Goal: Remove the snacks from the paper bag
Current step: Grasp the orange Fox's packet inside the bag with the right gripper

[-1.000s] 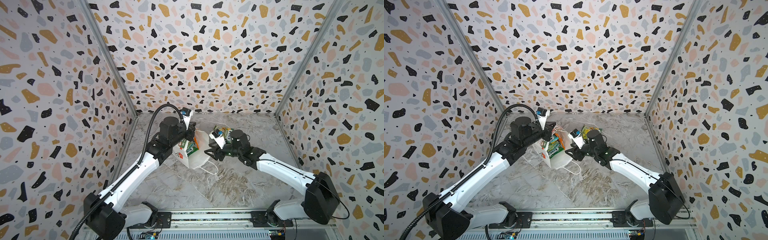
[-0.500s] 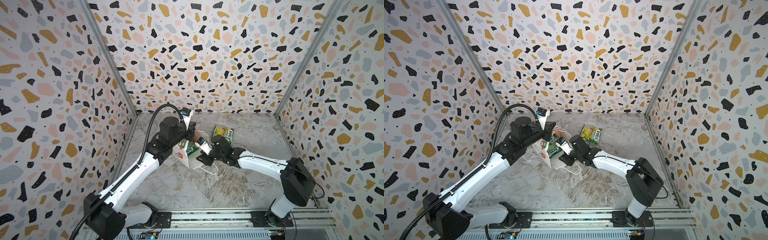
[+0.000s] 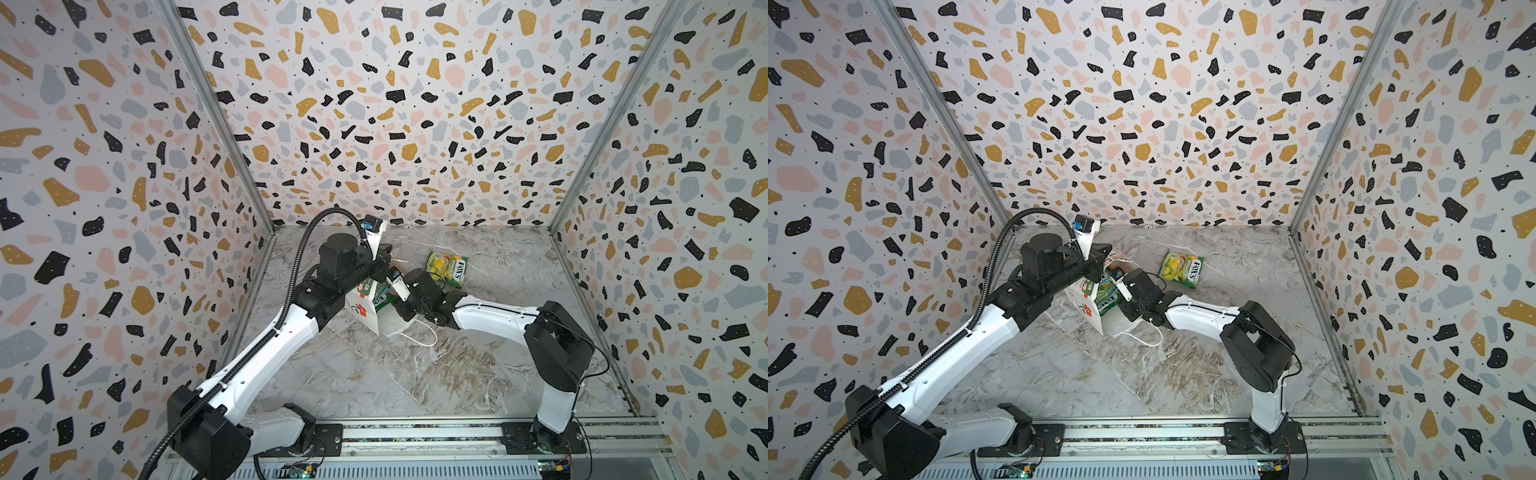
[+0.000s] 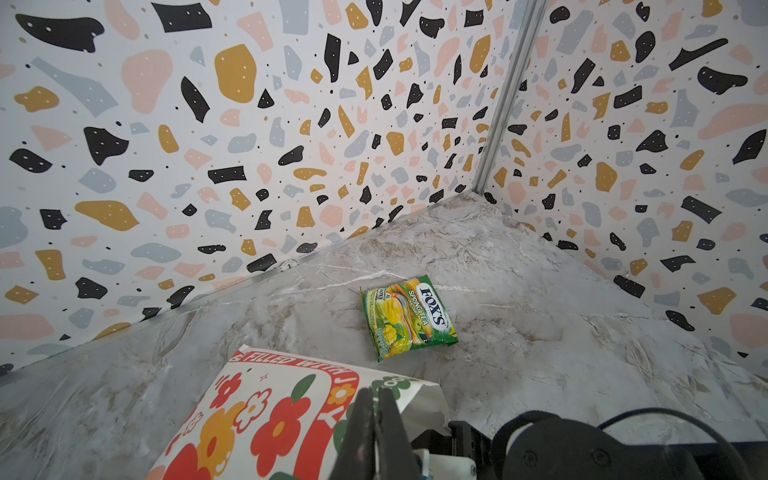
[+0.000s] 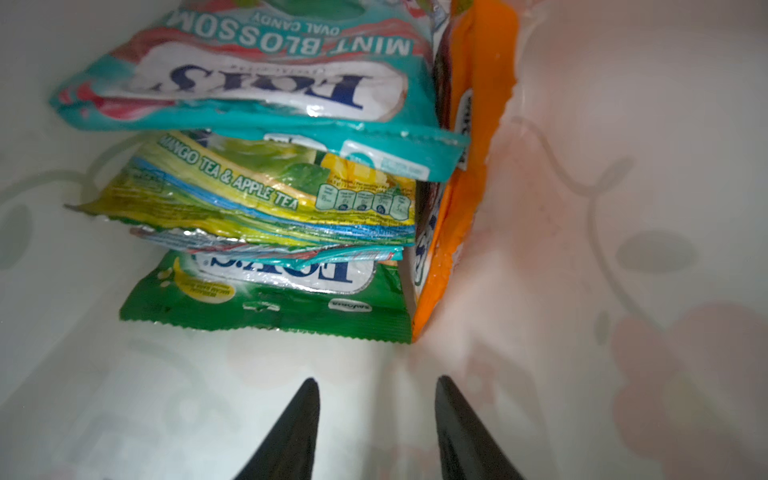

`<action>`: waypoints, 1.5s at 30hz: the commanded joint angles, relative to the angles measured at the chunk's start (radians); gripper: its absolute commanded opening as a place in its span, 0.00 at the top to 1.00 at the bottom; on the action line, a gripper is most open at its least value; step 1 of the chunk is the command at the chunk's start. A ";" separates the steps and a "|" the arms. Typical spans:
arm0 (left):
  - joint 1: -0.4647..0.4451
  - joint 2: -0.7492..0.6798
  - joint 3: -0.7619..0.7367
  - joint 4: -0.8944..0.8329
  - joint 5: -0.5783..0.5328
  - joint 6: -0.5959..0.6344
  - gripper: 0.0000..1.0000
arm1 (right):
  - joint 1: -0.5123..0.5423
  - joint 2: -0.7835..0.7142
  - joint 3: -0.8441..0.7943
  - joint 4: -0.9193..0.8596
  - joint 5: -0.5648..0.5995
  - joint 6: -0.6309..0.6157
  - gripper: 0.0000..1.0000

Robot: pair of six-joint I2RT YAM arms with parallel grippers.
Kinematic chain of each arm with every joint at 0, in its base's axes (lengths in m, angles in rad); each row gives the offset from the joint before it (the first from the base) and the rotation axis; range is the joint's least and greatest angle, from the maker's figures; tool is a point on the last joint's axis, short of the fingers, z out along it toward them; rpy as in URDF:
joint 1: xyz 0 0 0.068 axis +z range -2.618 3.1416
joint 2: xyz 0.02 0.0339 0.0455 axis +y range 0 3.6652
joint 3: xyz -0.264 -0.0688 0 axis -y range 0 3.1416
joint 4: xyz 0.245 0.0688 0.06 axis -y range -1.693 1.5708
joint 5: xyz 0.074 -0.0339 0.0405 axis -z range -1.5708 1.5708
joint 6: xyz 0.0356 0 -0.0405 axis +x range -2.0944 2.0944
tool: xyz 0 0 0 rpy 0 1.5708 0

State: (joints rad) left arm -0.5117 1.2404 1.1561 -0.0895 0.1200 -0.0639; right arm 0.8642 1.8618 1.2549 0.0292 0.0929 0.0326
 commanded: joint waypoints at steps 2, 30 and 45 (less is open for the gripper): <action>-0.001 -0.009 -0.005 0.053 0.015 0.000 1.00 | 0.006 0.016 0.048 0.059 0.069 0.023 0.56; -0.001 -0.013 -0.005 0.053 0.018 0.001 1.00 | -0.014 0.174 0.188 0.098 0.138 0.035 0.80; -0.001 0.001 -0.005 0.057 -0.049 -0.029 1.00 | -0.013 -0.022 -0.008 0.125 0.028 0.023 1.00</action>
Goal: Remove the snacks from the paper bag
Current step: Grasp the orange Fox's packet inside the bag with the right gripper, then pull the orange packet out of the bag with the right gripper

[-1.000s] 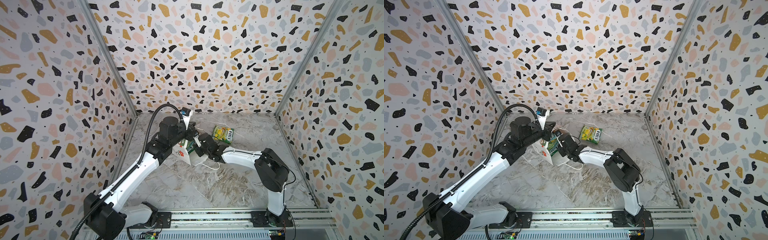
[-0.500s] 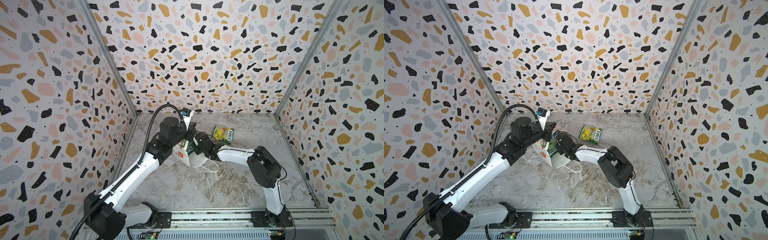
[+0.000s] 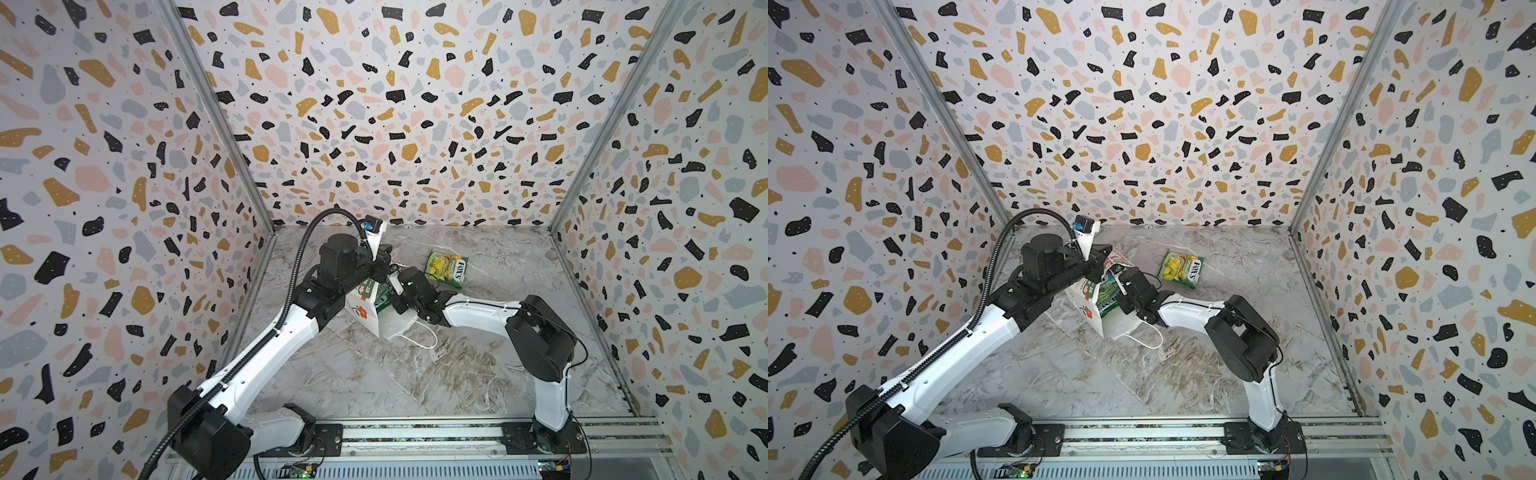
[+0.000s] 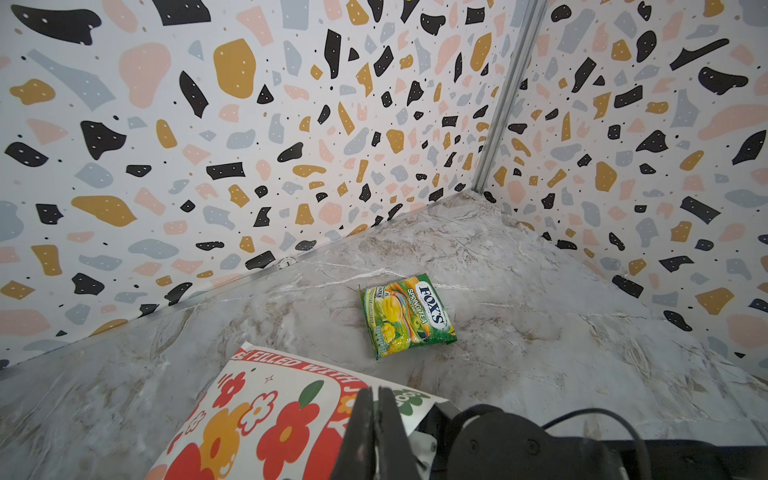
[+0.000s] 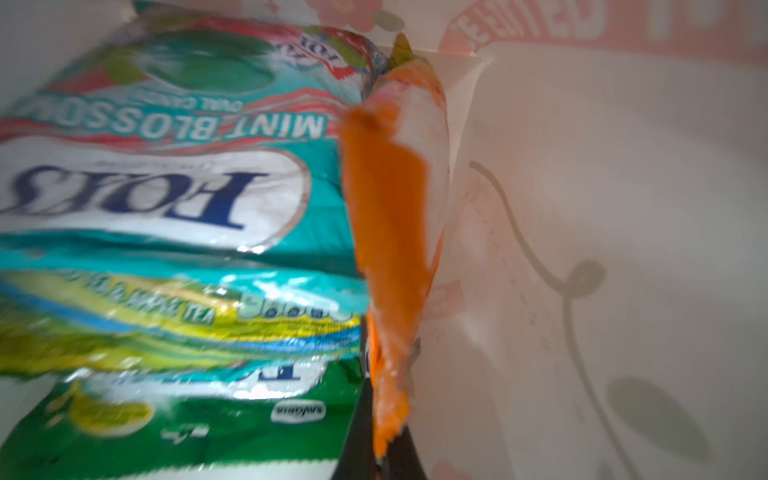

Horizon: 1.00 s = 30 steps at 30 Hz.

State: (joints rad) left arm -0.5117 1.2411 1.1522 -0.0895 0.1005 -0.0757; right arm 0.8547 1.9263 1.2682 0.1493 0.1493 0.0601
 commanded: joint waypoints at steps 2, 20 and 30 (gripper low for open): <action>-0.001 0.003 -0.001 0.061 -0.047 -0.030 1.00 | -0.003 -0.117 -0.047 0.000 -0.043 -0.009 1.00; -0.001 0.006 -0.007 0.072 -0.065 -0.043 1.00 | 0.003 -0.369 -0.159 -0.114 -0.099 -0.037 1.00; -0.001 0.006 -0.007 0.072 -0.067 -0.043 1.00 | 0.009 -0.501 -0.138 -0.233 -0.166 -0.086 1.00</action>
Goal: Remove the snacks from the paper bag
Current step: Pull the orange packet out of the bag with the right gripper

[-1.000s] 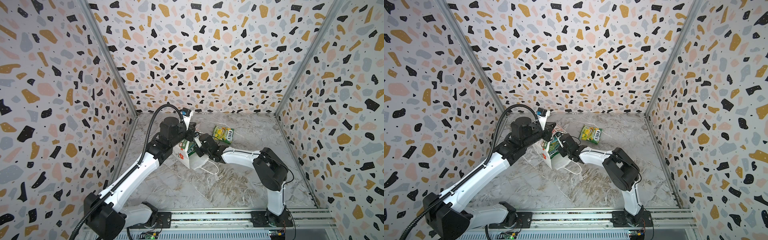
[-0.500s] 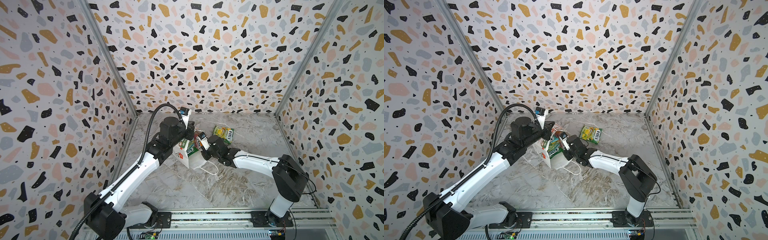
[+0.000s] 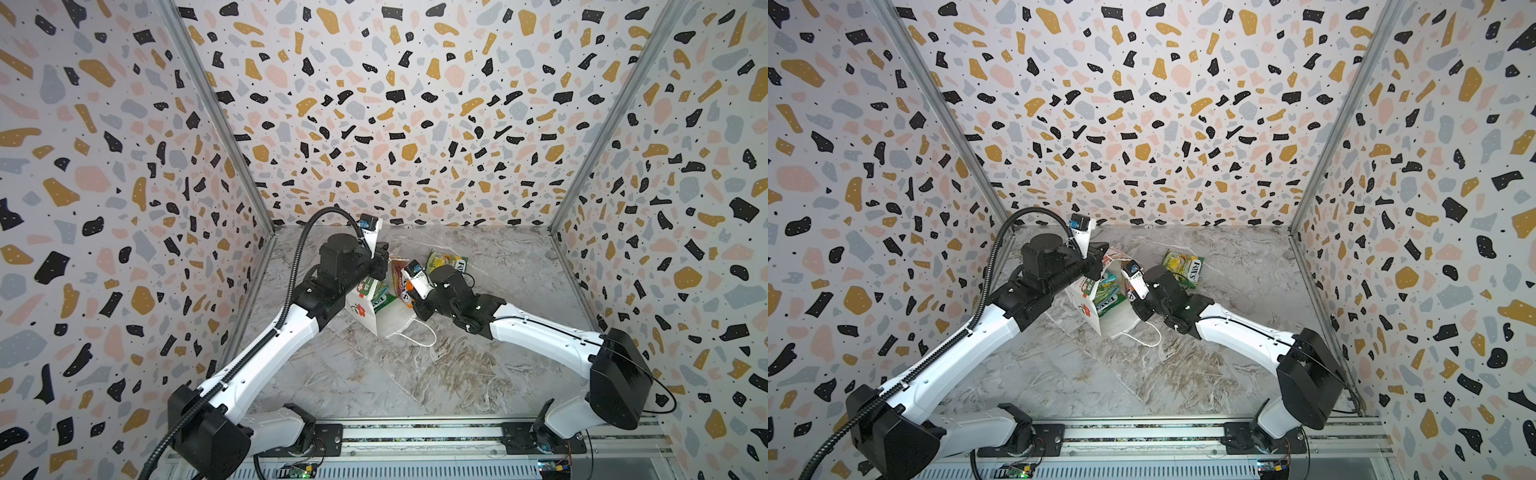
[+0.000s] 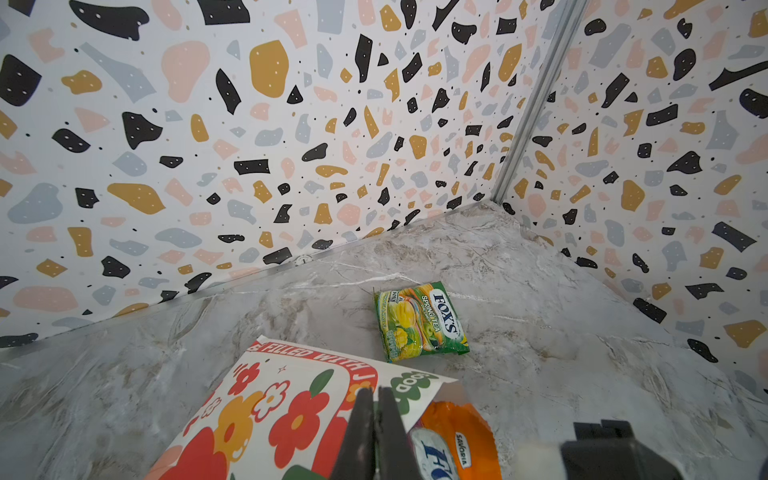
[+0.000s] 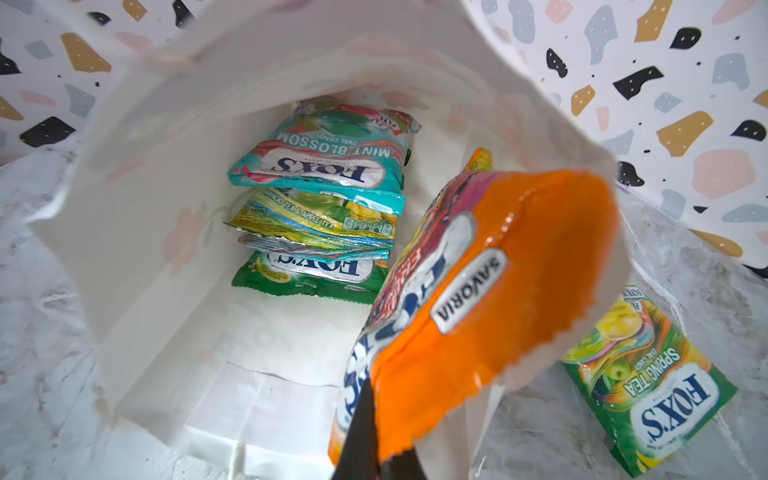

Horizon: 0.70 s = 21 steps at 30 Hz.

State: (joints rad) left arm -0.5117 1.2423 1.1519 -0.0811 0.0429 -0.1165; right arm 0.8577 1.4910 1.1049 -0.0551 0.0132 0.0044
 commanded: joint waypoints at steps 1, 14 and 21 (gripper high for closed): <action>-0.001 0.004 -0.007 0.064 -0.008 -0.002 1.00 | 0.006 -0.077 0.035 -0.047 -0.038 -0.036 1.00; -0.001 0.006 -0.007 0.063 -0.007 -0.003 1.00 | 0.018 -0.245 0.105 -0.152 -0.044 -0.079 1.00; -0.001 0.008 -0.007 0.063 -0.006 -0.004 1.00 | 0.016 -0.329 0.105 -0.157 0.032 -0.093 1.00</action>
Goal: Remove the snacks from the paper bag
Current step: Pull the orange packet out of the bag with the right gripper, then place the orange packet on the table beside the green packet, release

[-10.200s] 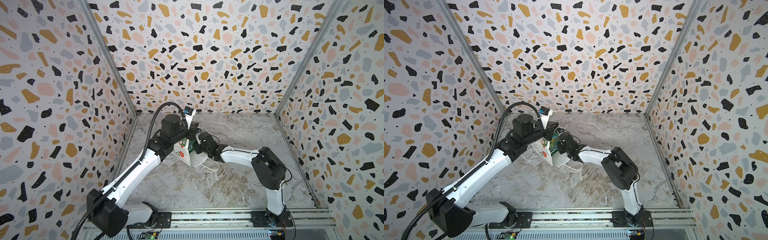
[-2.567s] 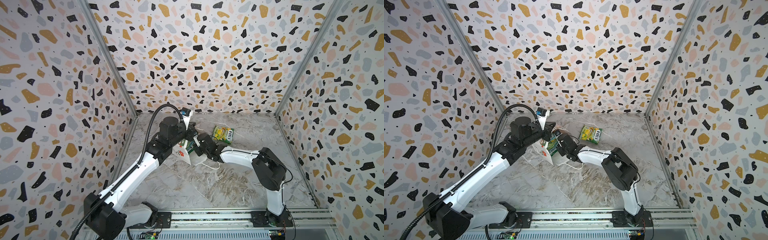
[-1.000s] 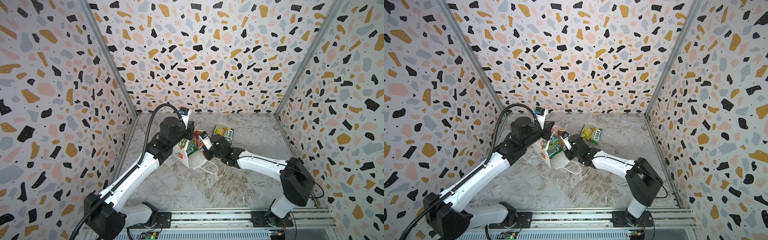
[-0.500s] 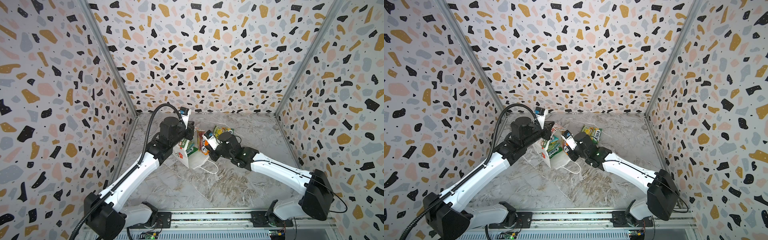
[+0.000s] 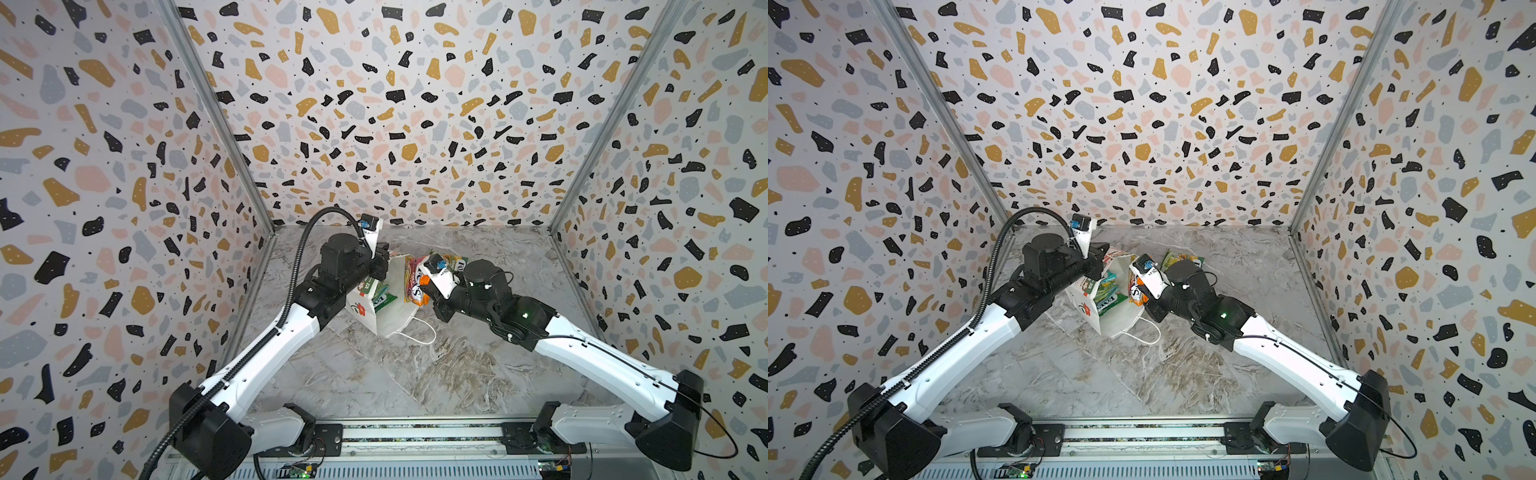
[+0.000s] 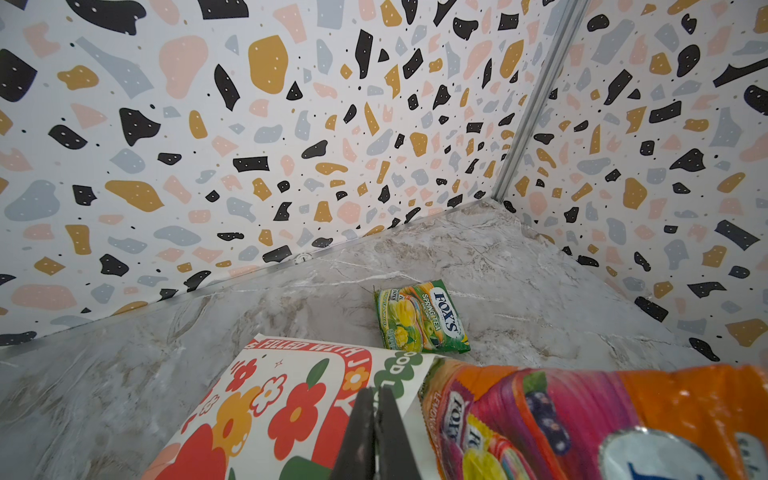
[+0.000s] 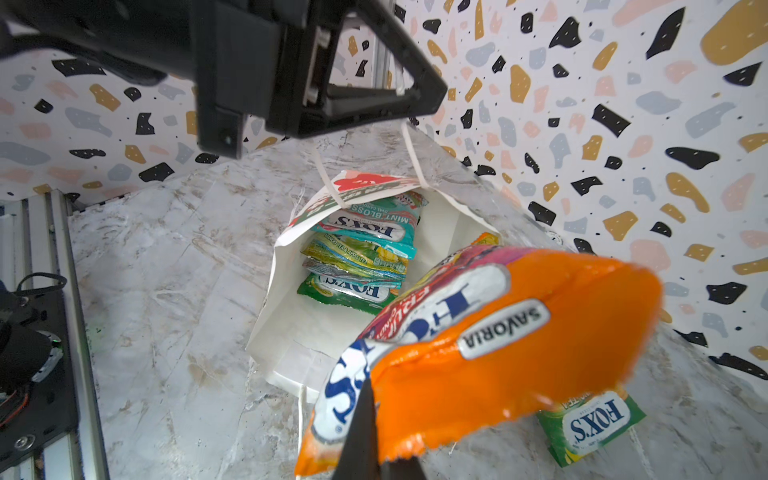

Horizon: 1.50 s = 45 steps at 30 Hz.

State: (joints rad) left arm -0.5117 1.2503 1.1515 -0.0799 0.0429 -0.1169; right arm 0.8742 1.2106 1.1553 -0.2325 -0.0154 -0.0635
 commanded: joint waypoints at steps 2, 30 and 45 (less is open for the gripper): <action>-0.001 0.000 -0.005 0.060 -0.006 -0.003 1.00 | -0.001 -0.070 0.049 0.020 0.100 -0.029 1.00; -0.001 0.001 -0.005 0.056 -0.004 0.003 1.00 | -0.575 0.010 -0.067 -0.027 -0.112 0.041 1.00; -0.001 0.008 -0.005 0.055 0.002 0.002 1.00 | -0.703 0.386 0.067 0.059 -0.414 -0.013 1.00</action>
State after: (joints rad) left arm -0.5117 1.2533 1.1515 -0.0746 0.0437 -0.1169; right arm 0.1764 1.5867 1.1423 -0.2314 -0.3351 -0.0471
